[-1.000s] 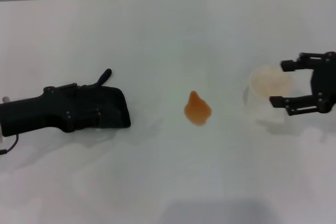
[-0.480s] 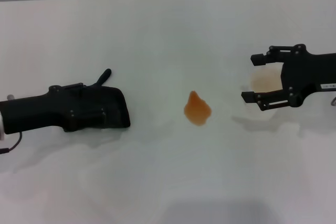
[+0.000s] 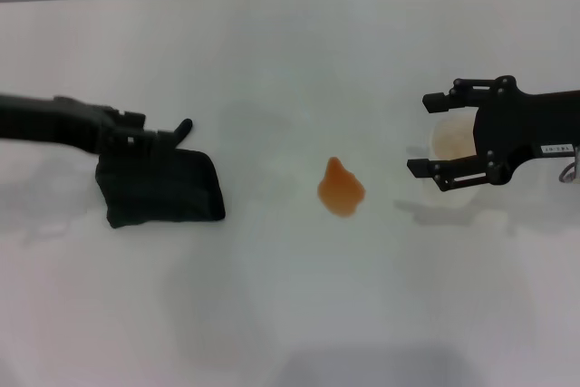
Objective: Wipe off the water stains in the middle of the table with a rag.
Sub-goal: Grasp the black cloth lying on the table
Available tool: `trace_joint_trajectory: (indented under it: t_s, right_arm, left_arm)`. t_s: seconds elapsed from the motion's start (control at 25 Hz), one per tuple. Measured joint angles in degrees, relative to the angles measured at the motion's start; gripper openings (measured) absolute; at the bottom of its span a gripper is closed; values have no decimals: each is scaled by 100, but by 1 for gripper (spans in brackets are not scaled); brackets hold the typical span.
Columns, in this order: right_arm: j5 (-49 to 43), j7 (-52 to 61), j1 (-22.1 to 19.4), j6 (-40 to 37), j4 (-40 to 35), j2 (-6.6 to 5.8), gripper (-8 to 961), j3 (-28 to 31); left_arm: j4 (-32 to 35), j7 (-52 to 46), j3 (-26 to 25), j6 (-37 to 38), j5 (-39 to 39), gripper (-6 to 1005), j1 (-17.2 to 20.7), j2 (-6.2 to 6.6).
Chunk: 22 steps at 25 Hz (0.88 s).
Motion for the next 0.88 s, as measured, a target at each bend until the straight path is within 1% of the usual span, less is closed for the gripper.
trace_joint_trajectory:
  t_s: [0.04, 0.08, 0.12, 0.2, 0.28, 0.36, 0.48, 0.56, 0.6, 0.68, 0.72, 0.8, 0.88]
  right_arm:
    - [0, 0, 0, 1, 0, -1, 845, 0]
    - [1, -1, 0, 2, 0, 0, 845, -6]
    - [2, -1, 0, 7, 0, -1, 845, -15]
    - [2, 1, -1, 27, 0, 0, 845, -64]
    - [2, 8, 1, 80, 0, 0, 845, -132]
    - [2, 10, 3, 126, 0, 0, 845, -187]
    - [48, 9, 3, 175, 0, 0, 845, -254]
    - [64, 8, 3, 189, -1, 0, 845, -267]
    - [67, 8, 2, 190, -1, 0, 845, -267]
    - [67, 9, -2, 195, -1, 0, 845, -268]
    - [67, 9, -2, 196, -1, 0, 845, -266]
    - [68, 12, -2, 197, -1, 0, 845, -260]
    - [68, 12, -2, 196, -1, 0, 845, -253]
  left_arm:
    - [0, 0, 0, 0, 0, 755, 0, 0]
    - [102, -386, 24, 24, 437, 755, -260, 19]
    - [116, -713, 151, 53, 882, 755, -579, 50]
    - [100, -922, 356, 54, 1173, 755, -807, 68]
    - [94, -1137, 676, 3, 1544, 755, -1046, 70]
    - [94, -1267, 943, -65, 1906, 755, -1263, 33]
    - [93, -1316, 1229, -139, 2370, 754, -1457, -94]
    - [96, -1289, 1578, -237, 2659, 754, -1493, -165]
    - [98, -1274, 1843, -312, 2755, 755, -1476, -196]
    - [159, -1260, 2458, -529, 2840, 755, -1353, -219]
    - [201, -1260, 2665, -605, 2846, 756, -1283, -221]
    - [367, -1275, 2999, -788, 2863, 756, -1108, -225]
    - [502, -1290, 3135, -918, 2863, 756, -974, -232]
